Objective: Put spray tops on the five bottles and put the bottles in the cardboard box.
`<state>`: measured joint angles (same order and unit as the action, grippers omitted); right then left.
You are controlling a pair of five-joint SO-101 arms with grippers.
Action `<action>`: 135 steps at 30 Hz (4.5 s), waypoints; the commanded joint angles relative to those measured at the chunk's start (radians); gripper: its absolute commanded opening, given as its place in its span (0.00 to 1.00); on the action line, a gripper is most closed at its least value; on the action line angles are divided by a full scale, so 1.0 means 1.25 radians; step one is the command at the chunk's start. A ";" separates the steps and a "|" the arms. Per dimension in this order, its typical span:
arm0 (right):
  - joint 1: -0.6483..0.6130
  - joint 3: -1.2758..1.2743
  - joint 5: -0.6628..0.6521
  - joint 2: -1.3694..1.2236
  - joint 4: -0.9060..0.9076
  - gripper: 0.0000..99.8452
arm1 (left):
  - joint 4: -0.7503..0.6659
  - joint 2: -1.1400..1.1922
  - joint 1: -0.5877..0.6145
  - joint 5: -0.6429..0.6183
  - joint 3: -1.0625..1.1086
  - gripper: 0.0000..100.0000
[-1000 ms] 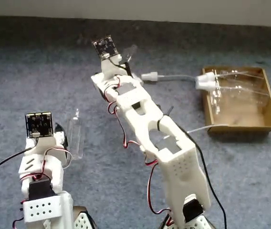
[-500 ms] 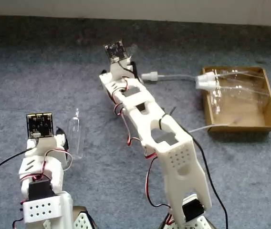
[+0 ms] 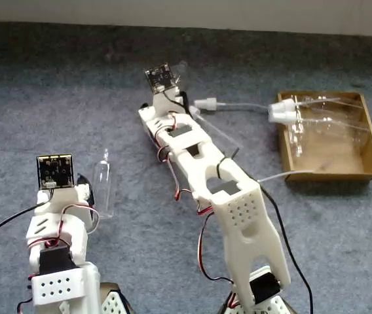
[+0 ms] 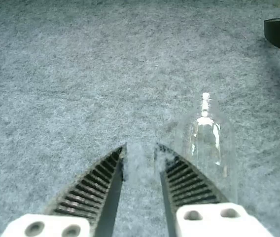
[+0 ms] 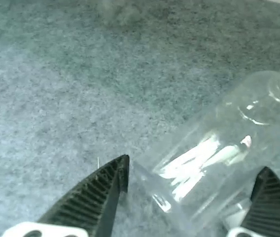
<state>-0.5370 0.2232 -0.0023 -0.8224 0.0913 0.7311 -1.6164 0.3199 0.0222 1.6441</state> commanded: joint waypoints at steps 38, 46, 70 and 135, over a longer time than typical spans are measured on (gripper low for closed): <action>0.012 -0.025 0.002 0.398 0.364 0.17 | -0.079 -0.008 -0.017 0.006 0.033 0.07; 0.010 -0.024 0.001 0.544 0.678 0.17 | -0.081 -0.008 -0.017 0.006 0.034 0.07; -0.033 -0.257 0.001 0.667 1.137 0.17 | -0.081 -0.008 -0.017 0.006 0.035 0.07; -0.024 -0.400 0.523 0.662 0.775 0.30 | -0.083 -0.008 -0.017 0.006 0.044 0.07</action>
<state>-0.6322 -0.2432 0.6375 -0.0368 1.1868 0.6559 -1.6164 0.3214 0.0222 1.6778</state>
